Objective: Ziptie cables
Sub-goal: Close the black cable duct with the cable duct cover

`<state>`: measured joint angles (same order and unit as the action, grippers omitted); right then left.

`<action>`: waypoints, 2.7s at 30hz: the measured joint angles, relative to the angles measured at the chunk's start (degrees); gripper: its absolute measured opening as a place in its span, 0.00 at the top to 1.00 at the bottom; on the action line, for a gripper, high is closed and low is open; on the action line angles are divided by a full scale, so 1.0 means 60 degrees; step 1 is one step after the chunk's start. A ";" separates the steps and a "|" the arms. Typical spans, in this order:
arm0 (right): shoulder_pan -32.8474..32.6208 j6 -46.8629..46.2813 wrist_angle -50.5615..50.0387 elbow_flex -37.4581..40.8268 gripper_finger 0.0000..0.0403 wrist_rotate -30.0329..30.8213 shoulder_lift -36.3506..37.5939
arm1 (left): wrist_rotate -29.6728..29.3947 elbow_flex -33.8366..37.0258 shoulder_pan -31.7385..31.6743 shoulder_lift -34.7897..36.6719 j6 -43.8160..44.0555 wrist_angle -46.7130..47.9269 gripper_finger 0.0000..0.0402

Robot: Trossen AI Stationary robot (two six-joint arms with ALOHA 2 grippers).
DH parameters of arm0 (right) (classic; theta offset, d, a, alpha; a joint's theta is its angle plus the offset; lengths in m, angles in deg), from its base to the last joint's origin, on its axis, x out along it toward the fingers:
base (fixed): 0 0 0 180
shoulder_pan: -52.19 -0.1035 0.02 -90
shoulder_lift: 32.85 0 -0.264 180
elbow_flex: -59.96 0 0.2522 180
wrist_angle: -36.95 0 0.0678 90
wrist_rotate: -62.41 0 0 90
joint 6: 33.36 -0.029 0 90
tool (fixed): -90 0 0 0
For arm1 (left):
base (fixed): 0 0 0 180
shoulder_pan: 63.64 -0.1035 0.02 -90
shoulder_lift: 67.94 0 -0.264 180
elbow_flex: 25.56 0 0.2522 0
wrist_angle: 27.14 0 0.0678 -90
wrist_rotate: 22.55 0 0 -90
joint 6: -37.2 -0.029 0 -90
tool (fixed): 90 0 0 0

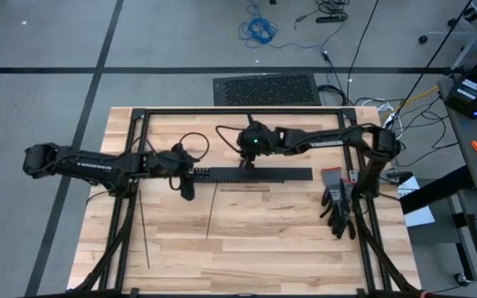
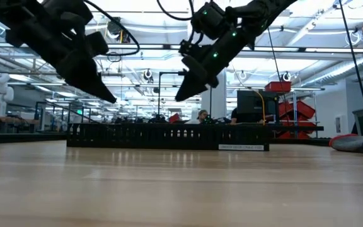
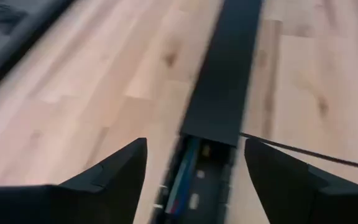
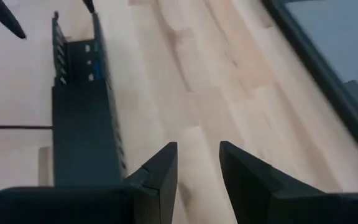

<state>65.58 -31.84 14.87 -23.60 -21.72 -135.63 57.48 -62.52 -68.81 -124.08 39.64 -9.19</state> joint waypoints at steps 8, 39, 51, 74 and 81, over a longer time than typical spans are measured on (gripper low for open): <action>-0.0505 -0.0815 0.0654 0.0000 0.72 -0.0004 -0.0957 | 0.1571 0.0000 -0.0530 -0.0366 -0.0961 0.0086 0.20; -0.0718 -0.1280 0.2101 -0.0015 0.72 -0.1411 -0.1625 | 0.1664 -0.0004 -0.1502 -0.3650 -0.2463 -0.2162 0.30; -0.0744 -0.1599 0.2228 -0.0011 0.72 -0.1428 -0.1928 | 0.1668 0.0015 -0.1504 -0.3650 -0.2000 -0.2619 0.36; -0.0595 -0.1893 0.2408 -0.0051 0.91 -0.1513 -0.2440 | 0.2040 -0.0040 -0.1431 -0.5290 -0.1265 -0.4559 0.50; -0.0606 -0.1898 0.2387 -0.0044 0.95 -0.1497 -0.2474 | 0.2107 -0.0036 -0.1435 -0.5129 -0.1268 -0.4471 0.50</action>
<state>61.95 -43.23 29.19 -23.87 -30.71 -150.47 70.12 -62.74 -77.43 -154.86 32.04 -36.02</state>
